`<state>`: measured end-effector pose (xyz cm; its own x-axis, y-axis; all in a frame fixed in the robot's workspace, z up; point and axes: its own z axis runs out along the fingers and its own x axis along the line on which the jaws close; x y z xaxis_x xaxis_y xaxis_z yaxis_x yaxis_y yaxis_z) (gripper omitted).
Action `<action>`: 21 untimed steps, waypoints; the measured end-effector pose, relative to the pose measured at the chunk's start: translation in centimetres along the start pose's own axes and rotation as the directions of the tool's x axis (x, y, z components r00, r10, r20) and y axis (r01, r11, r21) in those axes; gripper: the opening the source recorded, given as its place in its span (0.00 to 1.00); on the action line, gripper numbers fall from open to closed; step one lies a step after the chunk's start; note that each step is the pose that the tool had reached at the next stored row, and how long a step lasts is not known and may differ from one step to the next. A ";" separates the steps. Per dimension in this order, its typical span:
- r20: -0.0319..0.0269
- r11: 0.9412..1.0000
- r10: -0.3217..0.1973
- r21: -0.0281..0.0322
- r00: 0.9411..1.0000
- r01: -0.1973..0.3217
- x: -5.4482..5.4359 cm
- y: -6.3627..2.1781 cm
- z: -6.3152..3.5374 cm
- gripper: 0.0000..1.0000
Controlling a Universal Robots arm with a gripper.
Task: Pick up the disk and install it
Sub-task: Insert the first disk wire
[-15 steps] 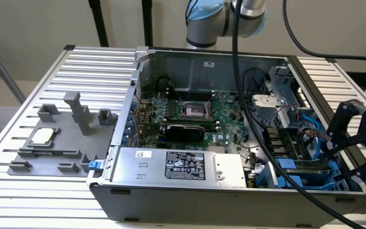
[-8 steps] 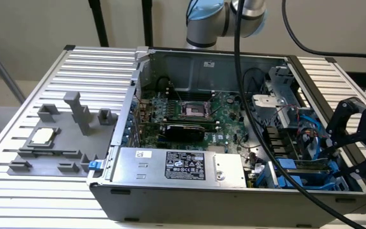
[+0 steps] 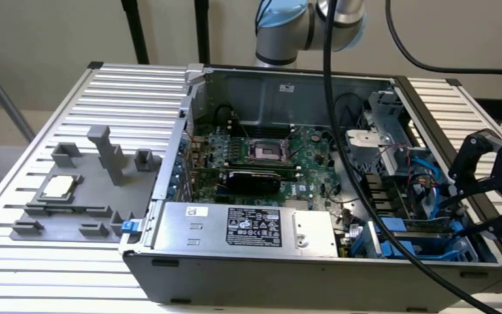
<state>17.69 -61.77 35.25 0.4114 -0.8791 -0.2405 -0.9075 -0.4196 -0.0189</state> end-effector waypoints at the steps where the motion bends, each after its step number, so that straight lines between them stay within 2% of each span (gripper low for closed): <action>1: -0.002 1.000 -0.005 0.004 1.000 0.005 0.0 -0.01 0.02 0.42; 4: -0.007 1.000 -0.021 0.014 1.000 0.021 0.0 -0.03 0.11 0.42; 8: -0.012 0.999 -0.045 0.021 0.999 0.045 0.0 -0.05 0.32 0.42; 11: -0.014 0.998 -0.060 0.024 0.998 0.061 -0.1 -0.09 0.43 0.42; 16: -0.013 0.997 -0.074 0.029 0.997 0.075 -0.3 -0.22 0.58 0.42; 21: -0.013 0.996 -0.084 0.031 0.996 0.085 -0.7 -0.41 0.79 0.40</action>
<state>17.71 -60.80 34.67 0.4875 -0.8434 -0.2258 -0.8716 -0.4854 -0.0688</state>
